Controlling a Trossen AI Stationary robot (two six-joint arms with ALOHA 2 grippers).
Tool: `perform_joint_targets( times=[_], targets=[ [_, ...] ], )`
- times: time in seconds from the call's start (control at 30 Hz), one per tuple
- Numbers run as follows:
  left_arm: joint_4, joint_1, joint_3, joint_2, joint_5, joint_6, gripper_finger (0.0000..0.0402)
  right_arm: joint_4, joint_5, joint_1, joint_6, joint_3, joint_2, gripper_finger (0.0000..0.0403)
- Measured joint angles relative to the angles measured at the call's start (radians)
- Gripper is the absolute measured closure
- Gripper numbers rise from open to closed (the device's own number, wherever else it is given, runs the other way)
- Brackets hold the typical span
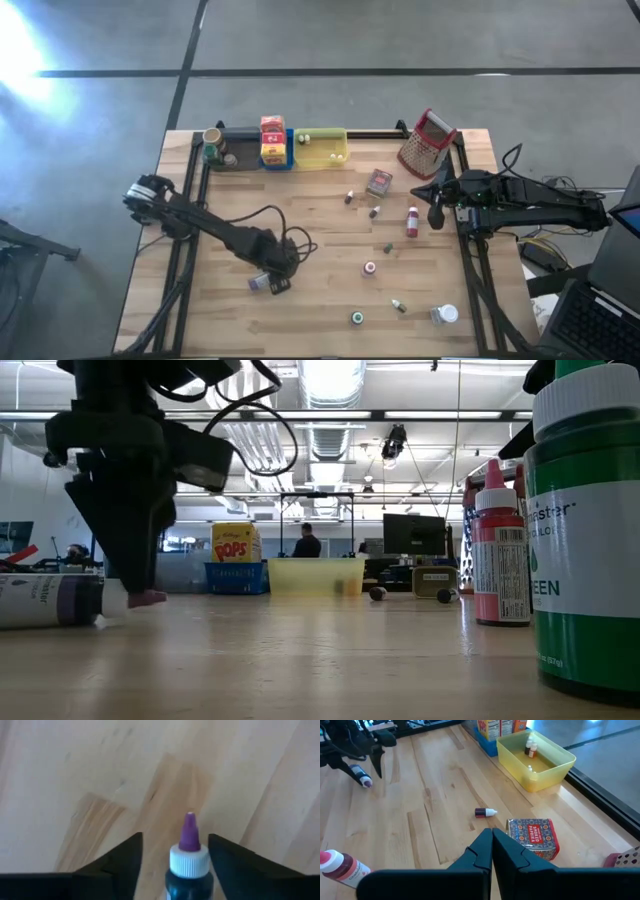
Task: Pick & Place Kitchen Items
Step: Adjust the large violet food coloring bottle
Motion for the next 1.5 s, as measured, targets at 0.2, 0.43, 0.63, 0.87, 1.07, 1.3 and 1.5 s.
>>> perform_joint_targets(
  times=[0.2,0.43,0.63,0.87,1.07,1.3,1.5],
  targets=[
    [-0.056,0.001,0.001,-0.024,0.028,-0.056,0.01,0.0,0.0,-0.001,0.0,0.0,0.0,0.0394],
    [-0.061,-0.001,-0.007,-0.012,0.075,-0.058,0.0085,0.0,0.0,0.0,0.0,0.0,0.0,0.0394],
    [-0.057,-0.001,-0.007,-0.012,0.066,-0.052,0.0085,0.0,0.0,0.0,0.0,0.0,0.0,0.0394],
    [-0.044,-0.001,-0.016,-0.012,0.045,-0.044,0.0097,0.0,0.0,0.0,0.0,0.0,0.0,0.0394],
    [0.01,-0.001,-0.057,-0.012,0.058,-0.06,0.0122,0.0,0.0,0.0,0.0,0.0,0.0,0.0394],
    [0.019,-0.001,-0.061,-0.012,0.066,-0.061,0.0144,0.0,0.0,0.0,0.0,0.0,0.0,0.0394],
    [0.019,-0.001,-0.061,-0.011,0.066,-0.051,0.0202,0.0,0.0,0.0,0.0,0.0,0.0,0.0394]
  ],
)
